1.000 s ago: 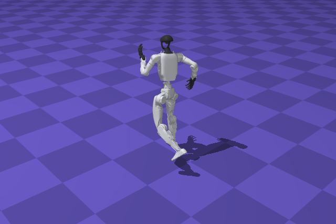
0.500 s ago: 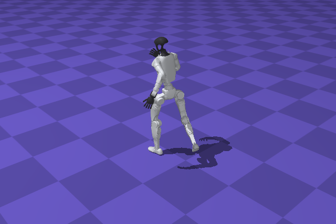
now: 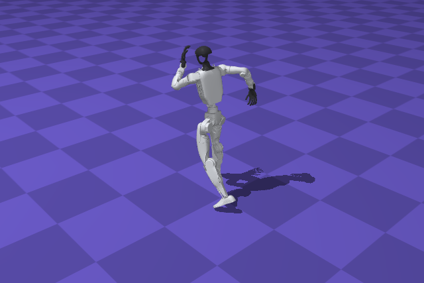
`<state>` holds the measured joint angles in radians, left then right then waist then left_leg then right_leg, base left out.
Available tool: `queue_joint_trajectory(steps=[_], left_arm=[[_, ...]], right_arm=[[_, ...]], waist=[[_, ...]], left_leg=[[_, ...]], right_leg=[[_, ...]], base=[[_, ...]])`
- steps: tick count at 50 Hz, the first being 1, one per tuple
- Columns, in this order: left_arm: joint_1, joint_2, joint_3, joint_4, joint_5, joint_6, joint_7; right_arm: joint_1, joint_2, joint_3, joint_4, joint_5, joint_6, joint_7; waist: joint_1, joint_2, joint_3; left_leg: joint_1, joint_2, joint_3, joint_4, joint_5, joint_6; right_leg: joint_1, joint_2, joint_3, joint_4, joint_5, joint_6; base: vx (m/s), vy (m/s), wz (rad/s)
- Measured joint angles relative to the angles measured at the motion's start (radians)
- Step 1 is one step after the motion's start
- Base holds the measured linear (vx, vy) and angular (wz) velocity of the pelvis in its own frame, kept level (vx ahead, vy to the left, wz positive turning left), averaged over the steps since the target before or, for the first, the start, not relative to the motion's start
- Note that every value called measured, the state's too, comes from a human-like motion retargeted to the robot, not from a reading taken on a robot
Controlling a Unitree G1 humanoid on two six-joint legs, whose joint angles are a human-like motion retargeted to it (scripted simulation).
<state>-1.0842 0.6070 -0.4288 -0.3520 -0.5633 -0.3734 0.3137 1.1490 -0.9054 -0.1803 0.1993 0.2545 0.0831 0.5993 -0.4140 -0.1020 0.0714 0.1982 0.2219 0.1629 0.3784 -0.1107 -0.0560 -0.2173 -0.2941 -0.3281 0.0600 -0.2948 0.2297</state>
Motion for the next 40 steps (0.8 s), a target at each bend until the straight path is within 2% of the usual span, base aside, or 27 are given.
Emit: queue_joint_trajectory(steps=[2,3,5,7,10,12,13,15,17,20,22,24,25,27,28,30,32,33,35,36,37,38,40], left_arm=[[0.029,-0.011,0.03,-0.05,-0.034,-0.025,0.037],[0.067,-0.013,0.064,-0.076,-0.033,-0.031,0.062],[0.192,-0.021,0.16,-0.125,-0.003,-0.01,0.056],[0.377,-0.045,0.282,-0.117,0.078,0.02,0.014],[0.754,-0.131,0.374,0.053,0.197,0.058,0.093],[1.005,-0.194,0.376,0.218,0.133,0.08,0.114],[1.121,-0.212,0.368,0.269,0.1,0.087,0.105],[1.335,-0.159,0.346,0.268,0.054,0.079,0.078],[1.516,-0.001,0.337,0.147,0.004,0.066,0.03],[1.77,0.182,0.43,-0.007,-0.105,0.061,-0.08],[1.908,0.15,0.541,-0.024,-0.136,0.066,-0.139],[1.973,0.062,0.624,-0.013,-0.138,0.086,-0.175],[1.984,0.015,0.652,-0.005,-0.133,0.101,-0.187],[1.93,-0.046,0.648,0.031,-0.108,0.144,-0.184],[1.885,-0.065,0.628,0.058,-0.09,0.163,-0.176],[1.769,-0.094,0.564,0.123,-0.077,0.186,-0.145],[1.615,-0.137,0.467,0.212,-0.056,0.196,-0.097],[1.52,-0.17,0.408,0.268,-0.04,0.197,-0.069],[1.289,-0.284,0.293,0.359,-0.221,0.142,0.077],[1.175,-0.27,0.257,0.411,-0.075,0.168,0.067],[1.059,-0.262,0.222,0.441,0.021,0.184,0.059],[0.942,-0.264,0.191,0.426,0.015,0.184,0.056],[0.675,-0.249,0.131,0.335,-0.041,0.17,0.02]], right_arm=[[-0.003,-0.052,-0.027,-0.043,-0.025,0.054,0.088],[-0.012,-0.076,-0.041,-0.067,-0.05,0.07,0.107],[-0.067,-0.107,-0.057,-0.103,-0.087,0.068,0.085],[-0.24,-0.095,0.008,-0.066,-0.118,0.012,-0.069],[-0.734,0.031,0.264,0.169,-0.287,-0.081,-0.509],[-1.052,0.207,0.35,0.282,-0.397,-0.086,-0.758],[-1.165,0.288,0.366,0.276,-0.402,-0.091,-0.825],[-1.341,0.417,0.447,0.176,-0.324,-0.122,-0.877],[-1.427,0.451,0.528,-0.036,-0.205,-0.166,-0.835],[-1.48,0.444,0.549,-0.365,-0.056,-0.22,-0.741],[-1.494,0.451,0.525,-0.523,0.051,-0.242,-0.67],[-1.47,0.464,0.502,-0.646,0.168,-0.253,-0.601],[-1.443,0.47,0.494,-0.701,0.233,-0.255,-0.566],[-1.357,0.47,0.478,-0.757,0.378,-0.236,-0.487],[-1.307,0.467,0.469,-0.764,0.442,-0.22,-0.448],[-1.214,0.454,0.447,-0.74,0.514,-0.186,-0.398],[-1.141,0.425,0.417,-0.68,0.457,-0.179,-0.404],[-1.115,0.408,0.403,-0.638,0.38,-0.188,-0.429],[-1.104,0.387,0.416,-0.493,0.216,-0.211,-0.579],[-1.1,0.375,0.428,-0.375,0.109,-0.22,-0.657],[-1.095,0.369,0.44,-0.248,0.016,-0.22,-0.734],[-1.085,0.373,0.455,-0.103,-0.054,-0.201,-0.811],[-1.061,0.382,0.474,0.189,-0.1,-0.147,-0.872]], waist=[[0.014,-0.024,0.012],[0.023,-0.026,0.024],[0.046,-0.011,0.063],[0.069,0.043,0.149],[0.105,0.108,0.249],[0.157,0.106,0.248],[0.201,0.103,0.236],[0.329,0.076,0.193],[0.492,0.024,0.133],[0.667,-0.054,0.052],[0.686,-0.049,0.017],[0.665,-0.006,-0.002],[0.648,0.02,-0.006],[0.607,0.071,-0.012],[0.583,0.095,-0.013],[0.538,0.127,-0.01],[0.494,0.14,0.014],[0.475,0.139,0.039],[0.444,0.136,0.098],[0.42,0.144,0.132],[0.399,0.153,0.165],[0.386,0.168,0.193],[0.37,0.188,0.231]], left_leg=[[-0.001,-0.013,-0.023,0.197,-0.116,0.016],[-0.014,-0.017,-0.036,0.313,-0.169,0.027],[-0.043,0.0,-0.037,0.558,-0.273,0.081],[-0.107,0.07,-0.052,0.815,-0.386,0.126],[-0.253,0.129,-0.1,1.111,-0.514,0.17],[-0.362,0.096,-0.08,1.177,-0.571,0.202],[-0.413,0.07,-0.057,1.174,-0.588,0.213],[-0.519,0.009,0.007,1.103,-0.585,0.224],[-0.597,-0.053,0.1,0.923,-0.55,0.237],[-0.591,-0.138,0.288,0.471,-0.437,0.24],[-0.494,-0.175,0.439,0.11,-0.289,0.183],[-0.399,-0.18,0.582,-0.139,-0.162,0.106],[-0.362,-0.173,0.647,-0.218,-0.114,0.073],[-0.335,-0.132,0.735,-0.256,-0.049,0.054],[-0.333,-0.107,0.758,-0.242,-0.029,0.063],[-0.337,-0.09,0.752,-0.225,-0.058,0.078],[-0.348,-0.113,0.647,-0.197,-0.244,0.111],[-0.363,-0.125,0.562,-0.146,-0.364,0.147],[-0.408,-0.149,0.382,-0.019,-0.581,0.213],[-0.452,-0.137,0.32,0.11,-0.658,0.23],[-0.488,-0.129,0.259,0.221,-0.72,0.239],[-0.507,-0.131,0.198,0.295,-0.751,0.234],[-0.47,-0.181,0.085,0.27,-0.744,0.205]], right_leg=[[-0.007,-0.034,0.077,-0.025,-0.009,0.031],[-0.011,-0.049,0.088,-0.014,0.027,0.031],[-0.049,-0.076,0.089,0.128,0.114,0.0],[-0.096,-0.042,0.087,0.353,0.049,-0.023],[-0.149,0.019,0.08,0.643,-0.152,-0.093],[-0.145,0.03,0.084,0.689,-0.199,-0.135],[-0.131,0.034,0.088,0.676,-0.205,-0.156],[-0.094,0.035,0.093,0.599,-0.182,-0.178],[-0.033,0.016,0.077,0.467,-0.099,-0.172],[0.092,-0.015,0.018,0.274,0.127,-0.147],[0.184,0.028,0.01,0.211,0.291,-0.124],[0.263,0.123,0.048,0.224,0.365,-0.121],[0.293,0.173,0.064,0.259,0.366,-0.131],[0.285,0.219,-0.005,0.46,0.269,-0.189],[0.27,0.217,-0.066,0.589,0.209,-0.227],[0.211,0.178,-0.149,0.882,0.084,-0.281],[0.108,0.131,-0.121,1.19,-0.036,-0.274],[0.046,0.108,-0.076,1.343,-0.081,-0.254],[-0.075,0.098,0.037,1.596,-0.204,-0.219],[-0.121,0.112,0.085,1.689,-0.258,-0.218],[-0.165,0.127,0.13,1.771,-0.305,-0.217],[-0.209,0.146,0.169,1.83,-0.337,-0.216],[-0.297,0.174,0.235,1.881,-0.366,-0.212]], base=[[0.97,-0.59,-0.65],[0.91,-0.51,-0.82],[0.85,-0.39,-0.87],[0.74,-0.3,-0.74],[0.66,-0.22,-0.47],[0.62,-0.12,-0.38],[0.6,-0.07,-0.39],[0.6,-0.02,-0.27],[0.63,0.06,0.32],[0.68,0.18,1.43],[0.72,0.23,2.35],[0.73,0.17,2.71],[0.69,0.11,2.88],[0.65,0.07,3.0],[0.59,0.04,3.12],[0.5,0.01,3.21],[0.37,-0.04,3.34],[0.3,-0.1,3.37],[0.23,-0.13,3.34],[0.22,-0.14,3.49],[0.22,-0.09,3.62],[0.22,-0.01,3.55],[0.29,0.11,3.47]])
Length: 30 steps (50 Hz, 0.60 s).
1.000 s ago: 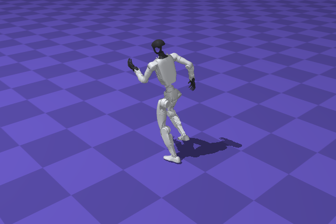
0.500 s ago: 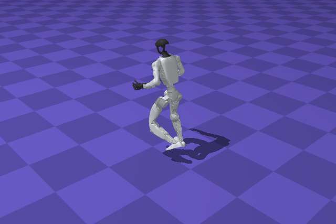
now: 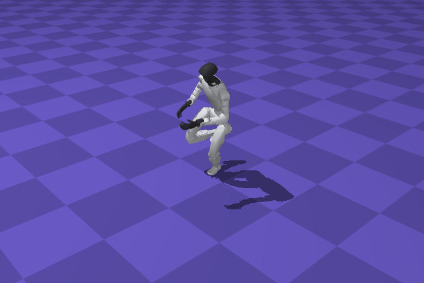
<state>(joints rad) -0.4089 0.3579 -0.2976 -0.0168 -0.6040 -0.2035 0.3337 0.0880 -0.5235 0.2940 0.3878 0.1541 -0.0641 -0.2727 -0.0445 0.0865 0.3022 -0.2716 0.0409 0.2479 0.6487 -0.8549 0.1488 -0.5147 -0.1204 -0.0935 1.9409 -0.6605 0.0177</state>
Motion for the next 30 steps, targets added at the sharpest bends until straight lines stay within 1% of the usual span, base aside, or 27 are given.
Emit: queue_joint_trajectory(steps=[1,2,3,5,6,7,8,10,12,13,15,17,18,19,20,21,23,24,25,27,28,30], left_arm=[[-0.132,0.011,-0.012,-0.053,0.03,-0.018,0.088],[-0.26,0.025,-0.021,-0.111,0.073,-0.036,0.125],[-0.382,0.046,-0.028,-0.181,0.141,-0.055,0.059],[-0.557,0.053,0.007,-0.296,0.143,-0.087,0.013],[-0.622,0.094,0.04,-0.308,0.252,-0.097,0.069],[-0.676,0.122,0.067,-0.324,0.305,-0.116,0.115],[-0.708,0.123,0.085,-0.347,0.245,-0.151,0.14],[-0.743,0.131,0.119,-0.354,0.198,-0.197,0.147],[-0.744,0.111,0.139,-0.358,0.119,-0.227,0.146],[-0.732,0.104,0.146,-0.357,0.092,-0.234,0.129],[-0.666,0.099,0.159,-0.363,0.098,-0.217,0.085],[-0.532,0.091,0.141,-0.384,0.14,-0.185,0.033],[-0.451,0.085,0.122,-0.39,0.14,-0.172,0.001],[-0.366,0.087,0.1,-0.381,0.126,-0.156,-0.03],[-0.28,0.093,0.076,-0.366,0.103,-0.138,-0.061],[-0.177,0.113,0.059,-0.328,0.101,-0.113,-0.064],[0.041,0.157,0.046,-0.217,0.152,-0.072,-0.051],[0.182,0.174,0.07,-0.159,0.174,-0.058,-0.037],[0.338,0.188,0.107,-0.105,0.188,-0.046,-0.022],[0.63,0.189,0.204,-0.049,0.139,-0.042,-0.04],[0.772,0.209,0.262,-0.051,0.11,-0.038,-0.045],[1.036,0.284,0.362,-0.083,0.109,-0.029,-0.041]], right_arm=[[0.05,-0.014,-0.01,0.088,0.002,0.02,0.02],[0.109,-0.033,-0.026,0.151,0.006,0.03,0.059],[0.189,-0.063,-0.055,0.163,0.012,0.019,0.134],[0.388,-0.107,-0.145,0.098,0.052,-0.001,0.282],[0.477,-0.128,-0.189,0.05,0.089,-0.018,0.341],[0.558,-0.148,-0.228,0.004,0.124,-0.028,0.397],[0.626,-0.164,-0.258,-0.035,0.155,-0.023,0.448],[0.738,-0.181,-0.301,-0.096,0.187,-0.015,0.535],[0.794,-0.169,-0.302,-0.128,0.211,-0.008,0.545],[0.809,-0.157,-0.294,-0.138,0.213,0.001,0.543],[0.792,-0.136,-0.256,-0.143,0.176,0.022,0.541],[0.72,-0.132,-0.202,-0.137,0.132,0.045,0.558],[0.678,-0.137,-0.177,-0.135,0.131,0.051,0.555],[0.626,-0.143,-0.152,-0.13,0.144,0.045,0.522],[0.569,-0.151,-0.126,-0.122,0.165,0.035,0.473],[0.491,-0.156,-0.104,-0.103,0.176,0.018,0.393],[0.266,-0.166,-0.07,-0.053,0.168,-0.014,0.254],[0.135,-0.166,-0.076,-0.041,0.136,-0.024,0.213],[0.003,-0.163,-0.093,-0.039,0.095,-0.032,0.184],[-0.211,-0.131,-0.14,-0.16,0.126,-0.053,0.18],[-0.288,-0.114,-0.15,-0.266,0.19,-0.069,0.173],[-0.368,-0.105,-0.153,-0.527,0.325,-0.113,0.151]], waist=[[-0.02,0.02,-0.008],[-0.044,0.043,-0.017],[-0.08,0.07,-0.03],[-0.191,0.139,-0.057],[-0.255,0.173,-0.067],[-0.315,0.203,-0.077],[-0.371,0.225,-0.089],[-0.45,0.238,-0.129],[-0.472,0.204,-0.172],[-0.468,0.171,-0.184],[-0.44,0.091,-0.178],[-0.395,0.015,-0.162],[-0.371,-0.006,-0.16],[-0.343,-0.009,-0.157],[-0.313,-0.002,-0.153],[-0.276,0.014,-0.145],[-0.2,0.031,-0.122],[-0.164,0.026,-0.115],[-0.13,0.015,-0.11],[-0.03,-0.043,-0.135],[0.038,-0.08,-0.16],[0.202,-0.166,-0.216]], left_leg=[[0.033,-0.021,-0.055,-0.051,0.041,-0.019],[0.071,-0.039,-0.112,-0.114,0.095,-0.041],[0.119,-0.048,-0.174,-0.197,0.173,-0.071],[0.188,-0.033,-0.311,-0.296,0.36,-0.127],[0.229,-0.015,-0.375,-0.376,0.491,-0.184],[0.267,0.002,-0.435,-0.452,0.62,-0.24],[0.3,0.019,-0.487,-0.521,0.743,-0.295],[0.34,0.035,-0.523,-0.604,0.923,-0.395],[0.38,0.013,-0.436,-0.618,0.961,-0.366],[0.411,-0.001,-0.359,-0.604,0.934,-0.329],[0.469,-0.033,-0.213,-0.497,0.815,-0.241],[0.426,-0.067,-0.158,-0.204,0.66,-0.132],[0.352,-0.078,-0.155,0.006,0.578,-0.082],[0.259,-0.075,-0.16,0.223,0.497,-0.042],[0.156,-0.067,-0.17,0.444,0.416,-0.007],[0.062,-0.057,-0.181,0.631,0.341,0.014],[-0.129,-0.05,-0.185,0.961,0.214,0.037],[-0.211,-0.038,-0.161,1.086,0.182,0.009],[-0.286,-0.02,-0.127,1.195,0.165,-0.037],[-0.424,0.0,-0.055,1.321,0.143,-0.05],[-0.489,0.022,-0.021,1.354,0.151,-0.052],[-0.582,0.089,0.042,1.354,0.192,-0.046]], right_leg=[[-0.031,0.007,0.005,-0.02,-0.003,-0.009],[-0.055,0.013,0.001,-0.055,-0.003,-0.019],[-0.068,0.018,-0.022,-0.121,0.003,-0.031],[-0.052,0.039,-0.101,-0.322,0.031,-0.067],[-0.036,0.059,-0.134,-0.462,0.068,-0.07],[-0.017,0.078,-0.16,-0.609,0.106,-0.07],[0.005,0.098,-0.174,-0.768,0.15,-0.064],[0.054,0.116,-0.176,-1.092,0.236,-0.046],[0.118,0.088,-0.144,-1.4,0.309,0.011],[0.161,0.067,-0.116,-1.535,0.332,0.044],[0.248,0.011,-0.065,-1.725,0.343,0.107],[0.315,-0.071,-0.093,-1.796,0.371,0.137],[0.332,-0.107,-0.128,-1.797,0.389,0.138],[0.333,-0.125,-0.16,-1.766,0.375,0.129],[0.326,-0.133,-0.191,-1.719,0.345,0.113],[0.301,-0.128,-0.2,-1.619,0.266,0.089],[0.234,-0.126,-0.205,-1.409,0.117,0.059],[0.213,-0.13,-0.194,-1.326,0.062,0.044],[0.201,-0.135,-0.177,-1.256,0.015,0.028],[0.219,-0.148,-0.143,-1.273,0.017,0.037],[0.234,-0.15,-0.119,-1.317,0.043,0.037],[0.294,-0.154,-0.071,-1.458,0.159,0.033]], base=[[0.43,0.21,3.54],[0.54,0.27,3.7],[0.61,0.28,3.94],[0.71,0.29,4.27],[0.78,0.25,4.28],[0.81,0.22,4.1],[0.84,0.16,3.94],[0.87,0.06,3.66],[0.88,-0.06,3.31],[0.88,-0.13,3.0],[0.87,-0.18,2.5],[0.78,-0.21,1.94],[0.67,-0.22,1.74],[0.59,-0.23,1.64],[0.54,-0.23,1.3],[0.51,-0.23,0.96],[0.52,-0.21,0.33],[0.62,-0.17,-0.24],[0.7,-0.15,-0.55],[0.78,-0.11,-0.83],[0.88,-0.04,-1.09],[0.99,0.05,-1.12]])
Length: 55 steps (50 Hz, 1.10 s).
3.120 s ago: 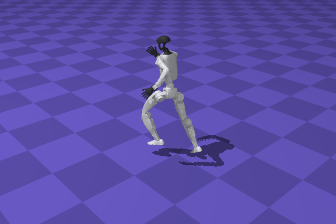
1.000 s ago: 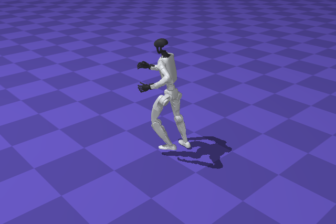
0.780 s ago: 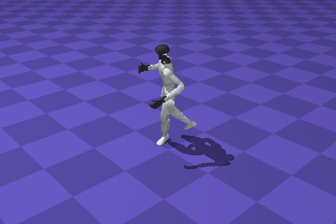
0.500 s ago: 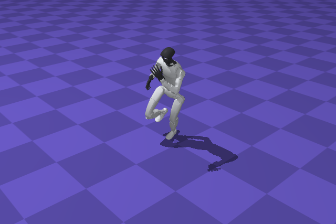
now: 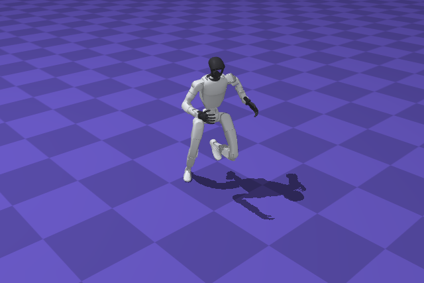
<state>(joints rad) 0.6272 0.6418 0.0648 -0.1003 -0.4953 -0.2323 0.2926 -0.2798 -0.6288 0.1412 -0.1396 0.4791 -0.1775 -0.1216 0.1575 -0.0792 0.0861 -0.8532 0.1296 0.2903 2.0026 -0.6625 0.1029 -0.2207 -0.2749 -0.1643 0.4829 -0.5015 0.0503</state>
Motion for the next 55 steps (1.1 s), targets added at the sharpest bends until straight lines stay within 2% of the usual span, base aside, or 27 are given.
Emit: queue_joint_trajectory(steps=[3,5,7,10,13,14,15,16,18,20,22,23,25,27,30,32,33,35,38,40,43,45,48,50,51,53,55], left_arm=[[0.271,0.085,0.095,0.017,0.032,-0.005,-0.107],[0.388,0.11,0.143,0.058,0.027,0.005,-0.234],[0.459,0.134,0.179,0.086,0.045,0.026,-0.303],[0.431,0.154,0.149,0.137,0.105,0.041,-0.37],[0.321,0.163,0.085,0.145,0.115,0.082,-0.36],[0.276,0.157,0.071,0.131,0.109,0.092,-0.35],[0.231,0.149,0.059,0.112,0.101,0.101,-0.339],[0.174,0.128,0.047,0.086,0.092,0.1,-0.308],[0.003,0.06,-0.002,0.051,0.087,0.091,-0.207],[-0.239,-0.059,-0.098,0.052,0.119,0.066,-0.076],[-0.605,-0.182,-0.209,0.083,0.084,0.046,0.057],[-0.775,-0.276,-0.255,0.063,-0.071,-0.005,0.133],[-1.046,-0.324,-0.283,0.055,0.157,0.009,0.116],[-1.238,-0.366,-0.277,-0.022,0.247,-0.026,0.147],[-1.451,-0.338,-0.285,-0.133,0.369,-0.07,0.21],[-1.555,-0.298,-0.336,-0.209,0.335,-0.116,0.218],[-1.596,-0.282,-0.359,-0.245,0.289,-0.141,0.21],[-1.641,-0.259,-0.376,-0.305,0.161,-0.197,0.173],[-1.532,-0.231,-0.332,-0.358,0.036,-0.215,0.113],[-1.376,-0.185,-0.288,-0.38,0.001,-0.194,0.07],[-1.079,-0.098,-0.204,-0.34,0.009,-0.115,0.028],[-0.846,-0.086,-0.182,-0.226,0.071,-0.078,0.115],[-0.493,-0.165,-0.197,0.025,-0.009,-0.021,0.299],[-0.309,-0.171,-0.231,0.116,-0.125,-0.004,0.38],[-0.229,-0.114,-0.253,0.107,-0.109,-0.005,0.385],[-0.067,0.025,-0.267,0.059,0.006,-0.013,0.342],[0.082,0.135,-0.224,0.01,0.136,-0.03,0.221]], right_arm=[[-0.069,-0.029,0.012,-0.318,0.13,-0.065,0.024],[-0.115,-0.03,0.025,-0.454,0.212,-0.088,0.071],[-0.134,-0.008,0.052,-0.544,0.259,-0.101,0.094],[-0.1,0.067,0.108,-0.593,0.254,-0.107,0.141],[0.067,0.117,0.106,-0.562,0.226,-0.083,0.144],[0.113,0.126,0.103,-0.535,0.198,-0.07,0.142],[0.16,0.132,0.099,-0.505,0.165,-0.053,0.14],[0.194,0.138,0.094,-0.465,0.122,-0.035,0.145],[0.262,0.161,0.078,-0.359,-0.008,-0.018,0.133],[0.399,0.184,0.053,-0.207,-0.264,-0.043,0.029],[0.52,0.191,0.051,-0.003,-0.465,-0.027,-0.128],[0.598,0.186,0.055,0.077,-0.478,-0.007,-0.156],[0.78,0.098,0.039,0.141,-0.401,-0.02,-0.044],[0.945,-0.064,0.005,0.121,-0.388,-0.041,0.088],[1.162,-0.283,-0.108,0.086,-0.554,-0.085,0.227],[1.278,-0.341,-0.194,0.08,-0.6,-0.1,0.302],[1.328,-0.347,-0.232,0.075,-0.594,-0.101,0.321],[1.393,-0.328,-0.288,0.064,-0.537,-0.082,0.343],[1.35,-0.25,-0.294,0.089,-0.45,-0.009,0.384],[1.267,-0.185,-0.274,0.124,-0.401,0.046,0.382],[1.048,-0.089,-0.18,0.231,-0.326,0.066,0.177],[0.828,-0.039,-0.088,0.337,-0.336,0.054,0.0],[0.432,0.053,-0.028,0.38,-0.463,0.058,-0.076],[0.244,0.147,-0.025,0.25,-0.425,0.038,-0.121],[0.199,0.19,-0.01,0.141,-0.353,0.016,-0.157],[0.151,0.244,0.026,-0.083,-0.225,-0.03,-0.188],[0.124,0.237,0.059,-0.281,-0.133,-0.065,-0.137]], waist=[[0.186,-0.127,-0.064],[0.243,-0.181,-0.095],[0.27,-0.176,-0.101],[0.245,-0.155,-0.08],[0.264,-0.05,-0.028],[0.257,-0.022,-0.014],[0.246,0.0,-0.005],[0.214,-0.004,0.01],[0.126,-0.031,0.048],[0.007,-0.018,0.066],[-0.052,0.003,0.105],[-0.085,0.017,0.113],[-0.187,0.062,0.09],[-0.331,0.129,0.043],[-0.528,0.24,-0.004],[-0.602,0.28,-0.017],[-0.628,0.287,-0.018],[-0.652,0.267,-0.005],[-0.619,0.162,0.026],[-0.558,0.101,0.048],[-0.448,0.115,0.088],[-0.379,0.143,0.118],[-0.315,0.137,0.126],[-0.241,0.1,0.089],[-0.172,0.068,0.055],[-0.019,-0.004,-0.008],[0.119,-0.071,-0.05]], left_leg=[[-0.022,0.054,0.091,-0.184,0.043,0.051],[0.02,0.05,0.132,-0.387,0.089,0.064],[0.119,0.049,0.136,-0.632,0.156,0.026],[0.318,-0.03,0.1,-1.158,0.289,-0.014],[0.621,-0.037,0.031,-1.741,0.507,-0.135],[0.683,-0.034,0.021,-1.837,0.517,-0.159],[0.729,-0.033,0.016,-1.897,0.499,-0.173],[0.749,-0.054,0.017,-1.881,0.393,-0.135],[0.737,-0.107,-0.026,-1.755,0.151,-0.01],[0.593,-0.094,-0.136,-1.378,-0.086,0.103],[0.614,-0.096,-0.225,-1.363,-0.135,0.147],[0.637,-0.087,-0.25,-1.373,-0.133,0.129],[0.717,-0.053,-0.295,-1.468,-0.072,0.068],[0.802,-0.004,-0.336,-1.6,0.099,0.002],[0.886,0.084,-0.371,-1.758,0.505,-0.119],[0.922,0.116,-0.344,-1.813,0.712,-0.181],[0.943,0.12,-0.316,-1.822,0.751,-0.187],[0.999,0.098,-0.249,-1.784,0.701,-0.151],[1.069,-0.012,-0.213,-1.551,0.54,-0.091],[1.06,-0.063,-0.168,-1.306,0.451,-0.077],[0.898,0.024,-0.058,-0.791,0.258,-0.026],[0.744,0.054,-0.064,-0.462,0.121,0.029],[0.458,0.03,-0.062,-0.144,0.012,0.093],[0.277,0.062,0.001,-0.077,0.007,0.127],[0.207,0.079,0.04,-0.109,0.03,0.121],[0.115,0.098,0.115,-0.235,0.082,0.091],[0.101,0.109,0.193,-0.441,0.127,0.062]], right_leg=[[0.131,-0.049,0.015,-0.246,0.362,0.043],[0.219,-0.071,-0.001,-0.36,0.591,0.09],[0.317,-0.043,-0.001,-0.385,0.641,0.09],[0.4,0.017,-0.003,-0.245,0.556,0.051],[0.375,0.121,0.027,0.199,0.407,0.029],[0.336,0.132,0.021,0.381,0.347,0.011],[0.289,0.132,0.011,0.567,0.285,-0.01],[0.225,0.11,0.013,0.745,0.227,-0.021],[0.081,0.085,0.044,1.083,0.115,-0.021],[-0.072,0.131,0.05,1.359,0.065,0.01],[-0.235,0.189,0.069,1.501,0.021,0.008],[-0.307,0.188,0.068,1.536,0.01,0.011],[-0.422,0.156,0.046,1.519,-0.02,0.004],[-0.484,0.107,0.001,1.376,0.009,-0.004],[-0.488,0.078,-0.082,1.009,0.184,-0.006],[-0.432,0.066,-0.136,0.695,0.289,0.005],[-0.388,0.058,-0.162,0.524,0.32,0.02],[-0.263,0.044,-0.184,0.164,0.372,0.072],[-0.079,0.002,-0.104,-0.232,0.496,0.151],[-0.012,-0.017,-0.036,-0.303,0.509,0.152],[-0.001,0.026,0.005,-0.144,0.176,0.066],[-0.025,0.063,0.044,0.036,-0.046,-0.001],[-0.032,0.082,0.092,0.171,-0.171,-0.033],[0.01,0.08,0.116,0.11,-0.147,-0.028],[0.041,0.075,0.134,0.042,-0.084,-0.024],[0.118,0.052,0.172,-0.102,0.103,-0.004],[0.206,0.012,0.19,-0.243,0.373,0.044]], base=[[1.11,0.22,-0.38],[1.19,0.33,0.4],[1.22,0.35,0.77],[1.18,0.32,1.29],[1.17,0.28,0.84],[1.08,0.24,0.94],[1.0,0.22,1.33],[0.94,0.18,1.69],[0.86,0.09,2.36],[0.84,-0.06,2.77],[0.88,-0.11,1.95],[1.0,-0.13,1.63],[1.14,-0.18,1.55],[1.24,-0.27,1.47],[1.29,-0.41,1.13],[1.3,-0.51,0.7],[1.3,-0.54,0.56],[1.3,-0.58,0.34],[1.3,-0.64,-0.48],[1.26,-0.61,-1.35],[1.15,-0.45,-1.47],[1.07,-0.25,-1.28],[1.09,-0.14,-0.99],[1.2,-0.07,-0.86],[1.28,0.0,-1.04],[1.35,0.11,-1.19],[1.41,0.23,-1.04]])
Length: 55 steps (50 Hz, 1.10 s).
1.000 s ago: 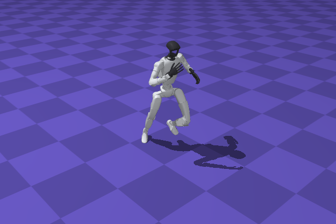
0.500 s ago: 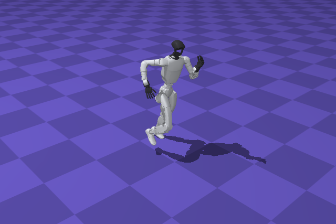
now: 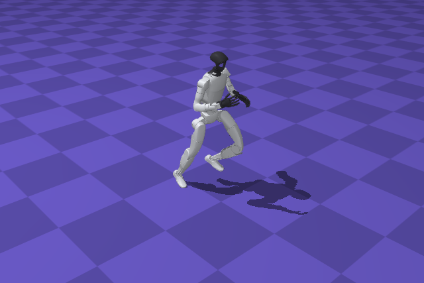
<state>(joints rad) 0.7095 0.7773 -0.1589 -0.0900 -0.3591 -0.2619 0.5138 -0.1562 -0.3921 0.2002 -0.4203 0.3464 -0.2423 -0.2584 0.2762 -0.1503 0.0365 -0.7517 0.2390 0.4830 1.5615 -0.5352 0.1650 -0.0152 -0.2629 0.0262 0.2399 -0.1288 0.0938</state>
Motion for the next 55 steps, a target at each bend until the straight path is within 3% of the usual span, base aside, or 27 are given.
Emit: queue_joint_trajectory(steps=[2,3,5,8,10,11,13,14,15,17,20,22,24,27,29,30,32,34,36,41,43,45,47,49,50,52,55], left_arm=[[0.126,0.031,0.074,-0.023,0.0,-0.011,-0.143],[0.17,0.028,0.1,-0.025,-0.034,-0.01,-0.19],[0.221,0.011,0.134,-0.015,-0.117,0.001,-0.212],[0.177,-0.019,0.106,0.065,-0.089,0.034,-0.163],[0.099,-0.045,0.077,0.135,-0.01,0.062,-0.214],[0.03,-0.062,0.054,0.165,0.001,0.076,-0.229],[-0.151,-0.09,-0.01,0.222,-0.004,0.1,-0.198],[-0.276,-0.102,-0.058,0.251,-0.012,0.107,-0.152],[-0.415,-0.113,-0.112,0.281,-0.018,0.111,-0.098],[-0.747,-0.143,-0.23,0.326,-0.013,0.107,-0.011],[-1.22,-0.237,-0.315,0.31,0.001,0.079,0.016],[-1.452,-0.284,-0.289,0.248,0.022,0.042,0.013],[-1.602,-0.271,-0.253,0.159,0.082,0.001,0.049],[-1.703,-0.196,-0.223,0.034,0.199,-0.041,0.108],[-1.715,-0.192,-0.205,-0.033,0.147,-0.077,0.093],[-1.71,-0.209,-0.195,-0.069,0.073,-0.103,0.068],[-1.678,-0.28,-0.159,-0.156,-0.165,-0.149,-0.015],[-1.615,-0.329,-0.107,-0.239,-0.321,-0.17,-0.09],[-1.5,-0.326,-0.043,-0.305,-0.314,-0.174,-0.123],[-0.993,-0.311,0.166,-0.352,-0.247,-0.083,-0.214],[-0.744,-0.359,0.2,-0.232,-0.259,-0.048,-0.196],[-0.542,-0.403,0.144,0.015,-0.313,0.011,-0.12],[-0.4,-0.409,-0.005,0.307,-0.453,0.118,-0.129],[-0.304,-0.375,-0.146,0.557,-0.46,0.191,-0.188],[-0.244,-0.346,-0.195,0.646,-0.38,0.206,-0.21],[-0.07,-0.307,-0.15,0.698,-0.205,0.165,-0.225],[0.17,-0.276,0.021,0.643,-0.221,0.142,-0.317]], right_arm=[[-0.037,-0.03,0.013,-0.149,0.085,-0.018,0.099],[-0.058,-0.038,0.023,-0.204,0.127,-0.025,0.141],[-0.078,-0.033,0.053,-0.278,0.229,-0.032,0.196],[0.015,-0.032,0.071,-0.271,0.358,-0.017,0.247],[0.133,-0.052,0.044,-0.211,0.348,0.012,0.292],[0.197,-0.057,0.031,-0.154,0.307,0.024,0.296],[0.319,-0.044,0.017,0.002,0.226,0.039,0.256],[0.371,-0.025,0.015,0.119,0.188,0.042,0.199],[0.42,-0.003,0.015,0.25,0.152,0.044,0.13],[0.489,0.007,0.052,0.578,0.077,0.077,-0.023],[0.598,-0.08,0.16,0.92,0.042,0.129,0.01],[0.708,-0.171,0.139,0.934,0.086,0.106,0.112],[0.837,-0.25,0.039,0.879,0.191,0.098,0.21],[1.017,-0.339,-0.123,0.819,0.279,0.138,0.384],[1.119,-0.366,-0.198,0.814,0.277,0.175,0.471],[1.165,-0.366,-0.228,0.817,0.276,0.194,0.503],[1.206,-0.322,-0.249,0.841,0.286,0.237,0.518],[1.192,-0.266,-0.228,0.87,0.296,0.268,0.496],[1.143,-0.222,-0.189,0.885,0.289,0.281,0.47],[0.897,-0.166,-0.132,0.862,0.302,0.256,0.382],[0.685,-0.152,-0.097,0.961,0.318,0.228,0.247],[0.38,-0.16,-0.06,1.127,0.252,0.194,-0.009],[0.113,-0.121,-0.096,1.18,0.154,0.178,-0.178],[-0.085,-0.084,-0.072,1.071,0.165,0.137,-0.159],[-0.151,-0.074,-0.043,0.973,0.164,0.117,-0.116],[-0.213,-0.115,0.036,0.676,0.062,0.09,-0.031],[-0.268,-0.18,0.067,0.23,-0.105,0.053,0.06]], waist=[[0.084,-0.041,-0.02],[0.108,-0.049,-0.028],[0.129,-0.048,-0.027],[0.109,0.026,0.013],[0.075,0.079,0.051],[0.053,0.086,0.069],[0.002,0.077,0.1],[-0.035,0.054,0.119],[-0.077,0.025,0.139],[-0.171,-0.008,0.179],[-0.279,0.026,0.201],[-0.37,0.067,0.176],[-0.495,0.131,0.14],[-0.679,0.248,0.087],[-0.748,0.313,0.047],[-0.764,0.337,0.025],[-0.741,0.327,-0.003],[-0.679,0.273,0.0],[-0.607,0.221,0.022],[-0.481,0.207,0.07],[-0.433,0.248,0.116],[-0.398,0.318,0.173],[-0.343,0.331,0.19],[-0.273,0.307,0.143],[-0.233,0.289,0.11],[-0.147,0.231,0.036],[-0.034,0.124,-0.052]], left_leg=[[0.052,0.021,0.081,-0.255,0.035,-0.01],[0.086,0.028,0.111,-0.395,0.05,-0.019],[0.176,0.012,0.129,-0.709,0.076,-0.065],[0.366,-0.013,0.028,-1.157,0.1,-0.179],[0.491,-0.006,-0.055,-1.344,0.086,-0.228],[0.526,-0.008,-0.085,-1.381,0.096,-0.222],[0.551,-0.027,-0.149,-1.379,0.142,-0.166],[0.524,-0.055,-0.188,-1.3,0.13,-0.105],[0.483,-0.089,-0.232,-1.193,0.097,-0.032],[0.376,-0.142,-0.309,-0.902,-0.07,0.049],[0.377,-0.156,-0.369,-0.75,-0.207,0.043],[0.461,-0.152,-0.378,-0.85,-0.182,0.01],[0.565,-0.133,-0.398,-1.017,-0.07,-0.048],[0.716,-0.08,-0.459,-1.276,0.245,-0.159],[0.79,-0.055,-0.488,-1.404,0.482,-0.221],[0.822,-0.05,-0.494,-1.451,0.58,-0.244],[0.895,-0.088,-0.474,-1.46,0.603,-0.228],[0.964,-0.153,-0.435,-1.358,0.497,-0.181],[0.972,-0.204,-0.394,-1.129,0.378,-0.156],[0.666,-0.168,-0.296,-0.205,0.091,-0.075],[0.495,-0.178,-0.33,0.124,-0.018,-0.034],[0.298,-0.207,-0.372,0.366,-0.092,0.0],[0.161,-0.176,-0.328,0.475,-0.132,0.036],[0.019,-0.143,-0.266,0.482,-0.151,0.073],[-0.036,-0.127,-0.235,0.454,-0.145,0.066],[-0.089,-0.079,-0.166,0.314,-0.104,0.037],[-0.045,-0.001,-0.024,-0.004,-0.067,0.023]], right_leg=[[0.084,-0.028,-0.031,-0.104,0.238,0.062],[0.121,-0.032,-0.06,-0.133,0.305,0.081],[0.206,-0.022,-0.116,-0.146,0.314,0.074],[0.316,0.056,-0.107,0.027,0.163,0.032],[0.307,0.117,-0.073,0.33,0.031,0.031],[0.248,0.122,-0.074,0.55,-0.045,0.024],[0.101,0.096,-0.089,0.991,-0.192,-0.016],[0.018,0.068,-0.092,1.191,-0.266,-0.045],[-0.066,0.037,-0.091,1.381,-0.341,-0.074],[-0.228,0.047,-0.08,1.651,-0.464,-0.089],[-0.477,0.082,-0.106,1.804,-0.54,-0.104],[-0.624,0.059,-0.145,1.72,-0.523,-0.127],[-0.708,0.062,-0.199,1.517,-0.473,-0.121],[-0.694,0.095,-0.304,1.054,-0.365,-0.076],[-0.611,0.099,-0.393,0.686,-0.286,-0.054],[-0.559,0.104,-0.433,0.495,-0.253,-0.042],[-0.439,0.114,-0.441,0.154,-0.222,0.006],[-0.331,0.107,-0.38,-0.056,-0.227,0.06],[-0.248,0.091,-0.292,-0.133,-0.259,0.082],[-0.178,0.044,-0.201,-0.054,-0.21,0.011],[-0.25,0.053,-0.167,0.165,-0.301,-0.02],[-0.281,0.088,-0.138,0.325,-0.466,-0.104],[-0.287,0.098,-0.098,0.454,-0.566,-0.118],[-0.266,0.093,-0.068,0.433,-0.573,-0.098],[-0.239,0.088,-0.054,0.39,-0.559,-0.09],[-0.151,0.065,-0.029,0.229,-0.441,-0.073],[-0.009,0.004,-0.011,0.0,-0.116,-0.03]], base=[[1.43,0.32,-0.68],[1.43,0.38,-0.45],[1.44,0.42,-0.31],[1.44,0.49,-0.04],[1.39,0.5,0.33],[1.29,0.44,0.43],[1.16,0.35,0.59],[1.05,0.28,1.05],[0.98,0.25,1.63],[0.95,0.21,2.02],[1.02,0.13,1.36],[1.13,0.04,0.61],[1.19,-0.06,0.69],[1.26,-0.19,0.95],[1.29,-0.3,0.83],[1.32,-0.37,0.51],[1.34,-0.42,0.04],[1.34,-0.42,-0.73],[1.29,-0.35,-1.16],[1.08,-0.17,-0.85],[0.9,0.04,-0.94],[0.88,0.09,-1.04],[1.02,0.06,-1.13],[1.12,0.09,-0.96],[1.24,0.14,-0.98],[1.32,0.19,-0.92],[1.37,0.28,-0.47]])
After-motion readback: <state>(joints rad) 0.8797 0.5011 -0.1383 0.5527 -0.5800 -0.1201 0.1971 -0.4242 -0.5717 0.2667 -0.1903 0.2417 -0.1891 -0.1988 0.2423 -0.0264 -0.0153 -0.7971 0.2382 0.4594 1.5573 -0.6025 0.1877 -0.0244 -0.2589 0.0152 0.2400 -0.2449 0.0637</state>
